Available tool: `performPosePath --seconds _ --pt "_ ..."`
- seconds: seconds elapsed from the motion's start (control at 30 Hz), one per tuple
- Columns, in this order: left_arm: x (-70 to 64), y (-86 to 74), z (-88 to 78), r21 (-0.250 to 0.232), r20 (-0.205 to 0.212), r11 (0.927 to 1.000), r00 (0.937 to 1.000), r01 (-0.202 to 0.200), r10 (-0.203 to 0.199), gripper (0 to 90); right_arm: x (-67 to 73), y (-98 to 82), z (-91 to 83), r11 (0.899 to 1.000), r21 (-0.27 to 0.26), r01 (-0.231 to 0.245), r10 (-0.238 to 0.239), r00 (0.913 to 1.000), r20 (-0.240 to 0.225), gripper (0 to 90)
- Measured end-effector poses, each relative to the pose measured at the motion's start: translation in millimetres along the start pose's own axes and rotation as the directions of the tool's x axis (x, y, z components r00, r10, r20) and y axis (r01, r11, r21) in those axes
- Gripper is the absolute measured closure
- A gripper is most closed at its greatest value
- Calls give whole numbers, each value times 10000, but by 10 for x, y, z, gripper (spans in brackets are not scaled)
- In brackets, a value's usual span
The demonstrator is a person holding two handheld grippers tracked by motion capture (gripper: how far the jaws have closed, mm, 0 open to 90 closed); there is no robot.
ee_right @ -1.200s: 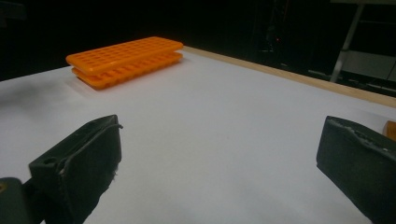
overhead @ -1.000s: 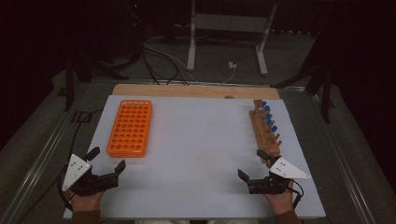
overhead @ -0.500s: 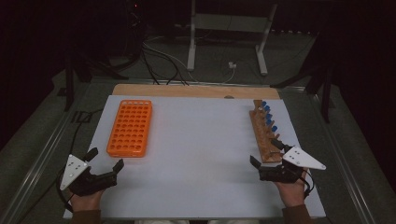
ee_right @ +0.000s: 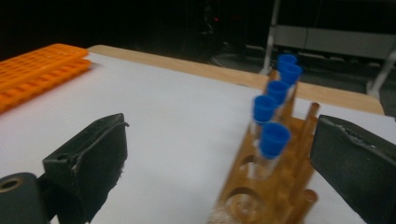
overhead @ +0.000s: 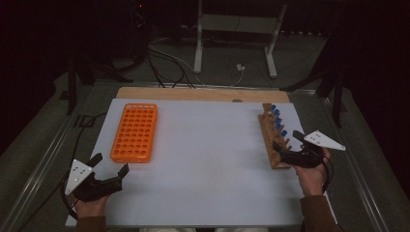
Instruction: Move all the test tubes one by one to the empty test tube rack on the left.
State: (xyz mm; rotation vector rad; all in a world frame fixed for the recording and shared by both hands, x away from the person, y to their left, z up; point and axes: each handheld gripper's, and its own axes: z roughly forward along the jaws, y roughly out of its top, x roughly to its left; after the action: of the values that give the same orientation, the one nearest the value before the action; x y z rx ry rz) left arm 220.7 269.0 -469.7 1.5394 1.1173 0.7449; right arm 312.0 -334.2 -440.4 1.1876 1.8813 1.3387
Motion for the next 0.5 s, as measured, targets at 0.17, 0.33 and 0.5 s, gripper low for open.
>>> performPosePath --seconds 0.17,0.33,0.5 --pt "5 -8 14 70 -6 10000 10000 30 -30 14 -131 -13 122 9986 401 -337 330 9993 172 68" --pt "4 -10 20 91 -5 9999 10000 60 -60 14 -210 -72 241 9953 695 -674 662 9976 186 214" --pt "11 -14 23 140 55 9998 9999 126 -126 14 -211 -108 280 9933 949 -668 628 9971 440 407"
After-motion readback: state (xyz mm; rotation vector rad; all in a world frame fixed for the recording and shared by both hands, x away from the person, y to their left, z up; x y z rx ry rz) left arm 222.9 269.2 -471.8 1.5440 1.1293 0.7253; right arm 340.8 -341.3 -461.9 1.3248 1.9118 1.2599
